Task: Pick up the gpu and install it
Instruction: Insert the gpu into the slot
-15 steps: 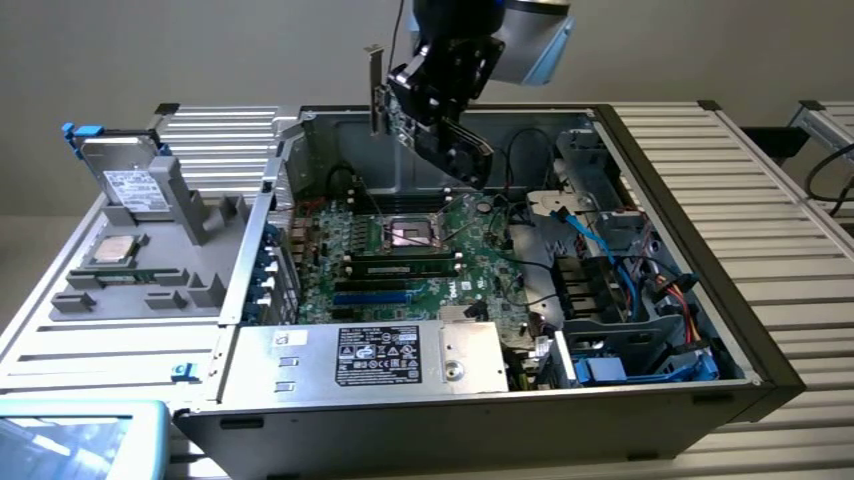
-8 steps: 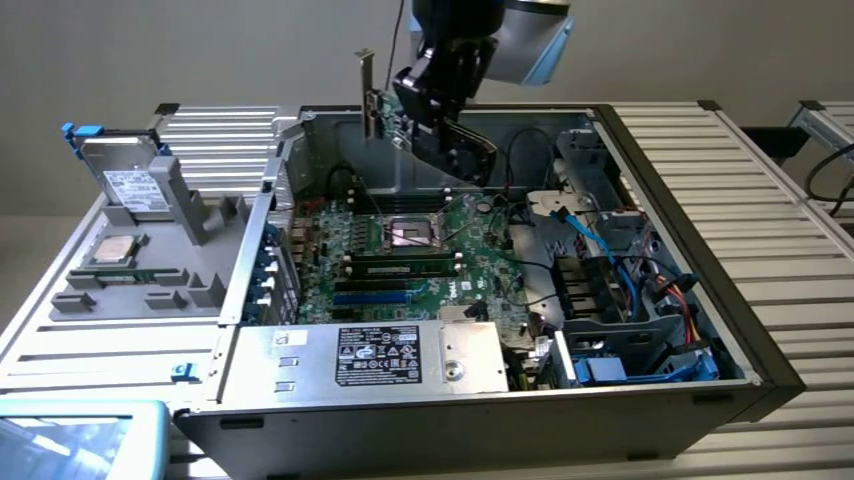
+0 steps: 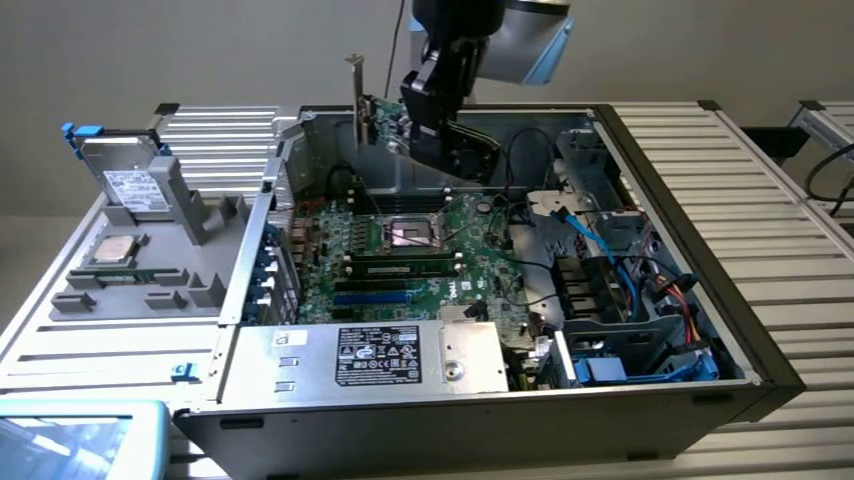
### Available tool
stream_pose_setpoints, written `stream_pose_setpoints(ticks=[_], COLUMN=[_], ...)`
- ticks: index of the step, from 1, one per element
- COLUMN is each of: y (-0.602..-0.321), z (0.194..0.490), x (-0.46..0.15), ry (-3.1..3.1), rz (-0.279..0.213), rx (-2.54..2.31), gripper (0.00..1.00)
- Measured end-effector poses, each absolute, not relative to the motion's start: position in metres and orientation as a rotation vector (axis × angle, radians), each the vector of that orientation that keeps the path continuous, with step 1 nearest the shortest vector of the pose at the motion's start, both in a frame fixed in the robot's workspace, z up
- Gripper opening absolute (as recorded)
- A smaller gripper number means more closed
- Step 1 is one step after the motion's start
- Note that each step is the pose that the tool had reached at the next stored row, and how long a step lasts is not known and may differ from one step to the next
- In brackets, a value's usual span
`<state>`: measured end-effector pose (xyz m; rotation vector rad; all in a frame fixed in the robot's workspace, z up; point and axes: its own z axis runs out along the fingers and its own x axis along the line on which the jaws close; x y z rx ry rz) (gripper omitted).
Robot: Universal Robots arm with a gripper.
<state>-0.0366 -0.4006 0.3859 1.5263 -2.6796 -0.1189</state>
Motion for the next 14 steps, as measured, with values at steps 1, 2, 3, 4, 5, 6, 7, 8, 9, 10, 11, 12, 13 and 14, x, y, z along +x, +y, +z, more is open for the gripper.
stream_pose_setpoints(ticks=[1,2,3,4,5,6,7,8,9,10,11,12,13,14], y=[-0.4006,-0.4006,-0.4006,-0.4006,-0.4006,-0.4006,-0.4006,-0.4006,-0.4006,-0.4006,-0.4006,-0.4006,-0.4006,-0.4006], z=[0.3859,0.3859,0.3859,0.3859,0.3859,0.3859,0.3859,0.3859,0.3859,0.3859,0.3859,0.3859,0.3859,0.3859], x=[-0.0365,-0.0365,-0.0366,-0.0365,-0.0365,-0.0365,-0.0365,-0.0365,-0.0365,-0.0365,-0.0365,-0.0366,-0.0366,-0.0366], ry=[-2.665,-2.650,-2.635,-2.621,-2.604,-2.589,-2.574,-2.558,-2.543,-2.527,-2.512,-2.496,-2.480,-2.466], rz=[-0.118,-0.117,-0.117,-0.116,-0.115,-0.114,-0.112,-0.111,-0.110,-0.108,-0.106,-0.104,-0.101,-0.098], rx=[1.550,1.574,1.598,1.620,1.646,1.669,1.692,1.715,1.738,1.761,1.784,1.807,1.831,1.852], gripper=[0.28,0.28,0.28,0.28,0.28,0.28,0.28,0.28,0.28,0.28,0.28,0.28,0.28,0.28])
